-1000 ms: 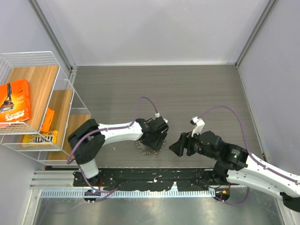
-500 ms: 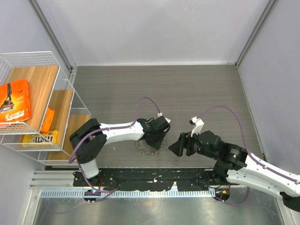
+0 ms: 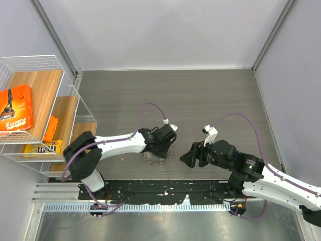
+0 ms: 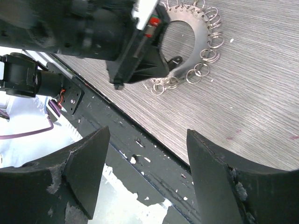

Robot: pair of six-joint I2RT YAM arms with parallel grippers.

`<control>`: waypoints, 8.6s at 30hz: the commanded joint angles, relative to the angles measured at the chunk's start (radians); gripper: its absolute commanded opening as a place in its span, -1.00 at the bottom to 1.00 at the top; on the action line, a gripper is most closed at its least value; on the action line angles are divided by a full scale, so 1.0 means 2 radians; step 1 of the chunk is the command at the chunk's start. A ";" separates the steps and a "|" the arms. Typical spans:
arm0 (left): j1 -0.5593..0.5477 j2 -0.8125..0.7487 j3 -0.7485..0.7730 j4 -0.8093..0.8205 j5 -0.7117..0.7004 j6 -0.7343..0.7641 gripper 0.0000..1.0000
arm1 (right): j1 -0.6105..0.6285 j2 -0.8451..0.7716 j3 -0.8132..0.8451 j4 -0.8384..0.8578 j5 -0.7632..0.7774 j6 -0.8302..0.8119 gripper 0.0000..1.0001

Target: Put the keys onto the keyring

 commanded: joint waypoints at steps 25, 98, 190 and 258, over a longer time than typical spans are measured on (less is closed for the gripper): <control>-0.052 -0.350 -0.040 0.080 -0.008 0.076 -1.00 | 0.000 0.066 0.156 -0.018 -0.085 -0.128 0.46; -0.057 -0.426 0.027 0.111 0.111 -0.011 -1.00 | 0.116 0.144 0.251 0.076 -0.092 -0.353 -0.82; -0.058 -0.497 -0.077 0.276 0.060 -0.038 -1.00 | 0.154 0.079 0.162 0.486 0.043 -0.214 -0.89; -0.058 -0.595 -0.182 0.196 -0.149 -0.033 0.22 | 0.095 0.141 0.086 0.254 0.260 -0.146 -0.89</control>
